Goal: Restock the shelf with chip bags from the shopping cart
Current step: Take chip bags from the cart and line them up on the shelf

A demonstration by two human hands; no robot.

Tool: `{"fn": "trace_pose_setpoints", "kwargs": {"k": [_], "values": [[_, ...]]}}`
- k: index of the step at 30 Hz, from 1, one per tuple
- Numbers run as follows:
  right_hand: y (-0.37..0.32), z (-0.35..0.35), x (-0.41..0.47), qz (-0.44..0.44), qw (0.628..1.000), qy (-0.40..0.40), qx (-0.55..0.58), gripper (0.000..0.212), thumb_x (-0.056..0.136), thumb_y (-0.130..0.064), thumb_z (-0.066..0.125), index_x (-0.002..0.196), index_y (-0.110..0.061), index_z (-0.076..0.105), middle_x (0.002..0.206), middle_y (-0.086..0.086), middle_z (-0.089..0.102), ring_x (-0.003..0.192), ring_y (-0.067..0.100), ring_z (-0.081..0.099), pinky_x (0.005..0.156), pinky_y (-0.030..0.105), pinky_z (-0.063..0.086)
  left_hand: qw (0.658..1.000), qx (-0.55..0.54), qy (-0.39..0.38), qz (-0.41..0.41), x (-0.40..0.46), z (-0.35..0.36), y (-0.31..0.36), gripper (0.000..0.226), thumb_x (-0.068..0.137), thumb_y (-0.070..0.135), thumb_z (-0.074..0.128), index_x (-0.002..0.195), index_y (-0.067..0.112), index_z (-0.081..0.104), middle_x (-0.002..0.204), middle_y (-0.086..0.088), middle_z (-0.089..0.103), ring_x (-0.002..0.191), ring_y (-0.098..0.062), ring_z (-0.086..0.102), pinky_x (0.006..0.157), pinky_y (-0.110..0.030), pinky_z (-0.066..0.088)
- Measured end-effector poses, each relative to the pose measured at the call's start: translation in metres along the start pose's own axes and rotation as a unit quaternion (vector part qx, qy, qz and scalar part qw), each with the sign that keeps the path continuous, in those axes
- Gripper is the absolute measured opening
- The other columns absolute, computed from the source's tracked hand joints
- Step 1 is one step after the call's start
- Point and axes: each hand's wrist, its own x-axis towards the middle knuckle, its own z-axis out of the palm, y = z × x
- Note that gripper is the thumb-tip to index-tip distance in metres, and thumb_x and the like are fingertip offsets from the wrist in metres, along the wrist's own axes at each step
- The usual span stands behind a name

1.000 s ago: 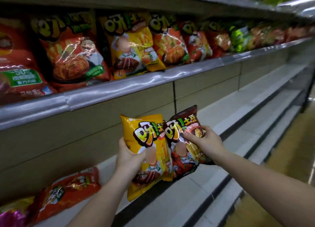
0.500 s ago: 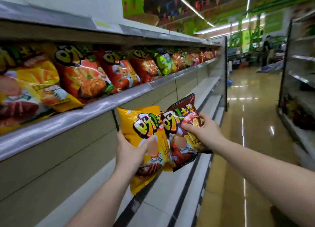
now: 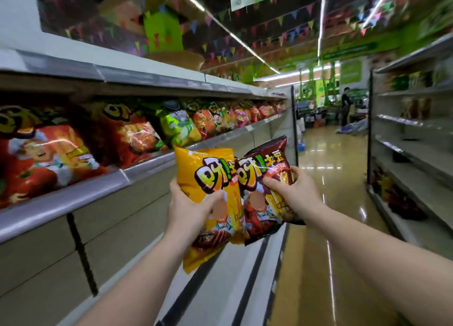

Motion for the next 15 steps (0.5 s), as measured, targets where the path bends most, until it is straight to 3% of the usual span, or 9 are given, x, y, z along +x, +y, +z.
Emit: {"fn": "trace_pose_setpoints", "kwargs": {"k": [3, 7, 15], "values": [[0.010, -0.014, 0.045, 0.003, 1.000, 0.018, 0.003, 0.077, 0.069, -0.046, 0.076, 0.130, -0.017, 0.041, 0.102, 0.000, 0.060, 0.095, 0.021, 0.062, 0.089, 0.045, 0.051, 1.000, -0.004, -0.003, 0.015, 0.032, 0.037, 0.005, 0.088, 0.073, 0.031, 0.079, 0.142, 0.017, 0.026, 0.113, 0.000, 0.053, 0.079, -0.012, 0.055, 0.087, -0.034, 0.044], [0.021, -0.029, 0.102, 0.002, 0.999, 0.051, 0.013, 0.076, 0.068, -0.045, 0.077, 0.129, -0.018, 0.041, 0.102, 0.001, 0.061, 0.097, 0.024, 0.062, 0.090, 0.048, 0.050, 0.999, -0.021, -0.006, 0.032, 0.080, 0.083, 0.003, 0.090, 0.071, 0.033, 0.080, 0.142, 0.019, 0.027, 0.114, 0.003, 0.051, 0.111, -0.024, 0.053, 0.097, -0.041, 0.043], [0.052, -0.031, 0.205, -0.001, 0.995, 0.100, -0.014, 0.076, 0.070, -0.041, 0.078, 0.131, -0.016, 0.040, 0.099, -0.004, 0.054, 0.100, 0.021, 0.058, 0.093, 0.046, 0.049, 0.996, -0.047, -0.040, 0.057, 0.183, 0.174, -0.023, 0.094, 0.069, 0.032, 0.082, 0.143, 0.021, 0.026, 0.111, 0.007, 0.049, 0.105, -0.021, 0.052, 0.098, -0.043, 0.045]]}}
